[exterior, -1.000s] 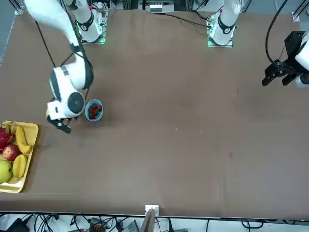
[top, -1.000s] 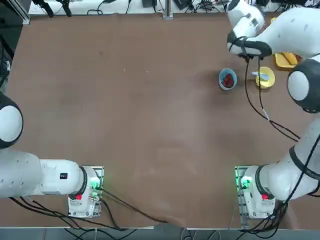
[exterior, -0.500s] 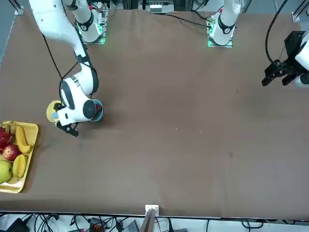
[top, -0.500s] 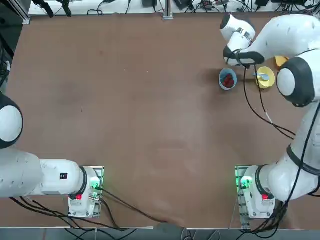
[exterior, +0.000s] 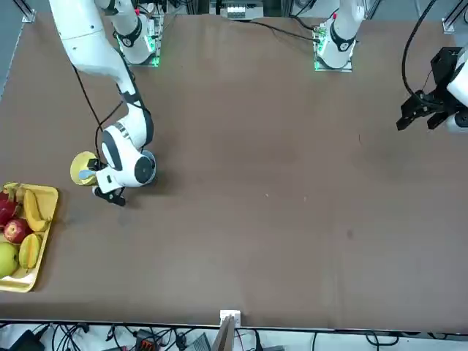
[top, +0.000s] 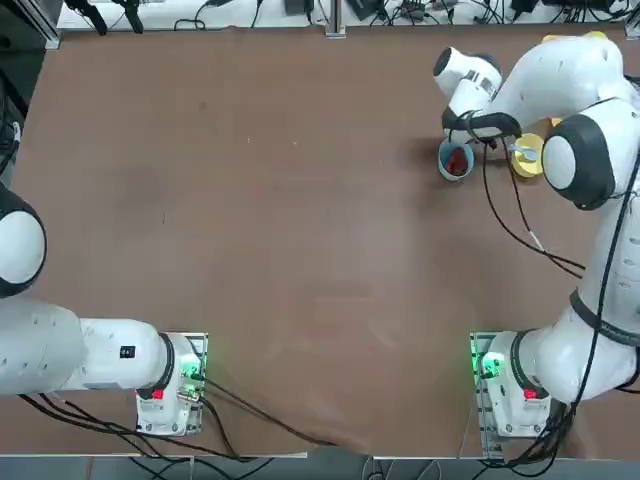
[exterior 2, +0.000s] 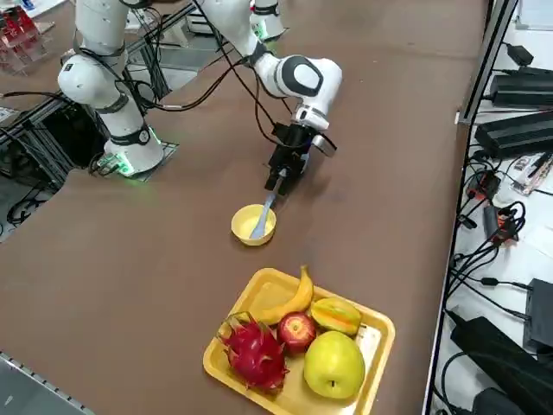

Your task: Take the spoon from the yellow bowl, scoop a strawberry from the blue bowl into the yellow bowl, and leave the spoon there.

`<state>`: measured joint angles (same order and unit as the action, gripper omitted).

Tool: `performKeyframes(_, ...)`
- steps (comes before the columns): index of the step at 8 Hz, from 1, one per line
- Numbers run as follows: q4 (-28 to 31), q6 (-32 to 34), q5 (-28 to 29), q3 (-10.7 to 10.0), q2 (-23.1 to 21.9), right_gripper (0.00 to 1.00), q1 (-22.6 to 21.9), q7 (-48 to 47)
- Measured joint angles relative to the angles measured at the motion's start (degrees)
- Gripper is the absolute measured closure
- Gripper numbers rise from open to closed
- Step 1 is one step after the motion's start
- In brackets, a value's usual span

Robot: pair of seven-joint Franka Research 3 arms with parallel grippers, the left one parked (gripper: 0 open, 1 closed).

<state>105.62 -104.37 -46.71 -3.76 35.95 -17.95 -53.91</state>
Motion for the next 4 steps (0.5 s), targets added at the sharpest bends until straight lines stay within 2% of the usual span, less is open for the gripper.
performKeyframes(4,-0.08,1.88,-3.82,-0.18,3.32,0.13,-0.36,-0.15)
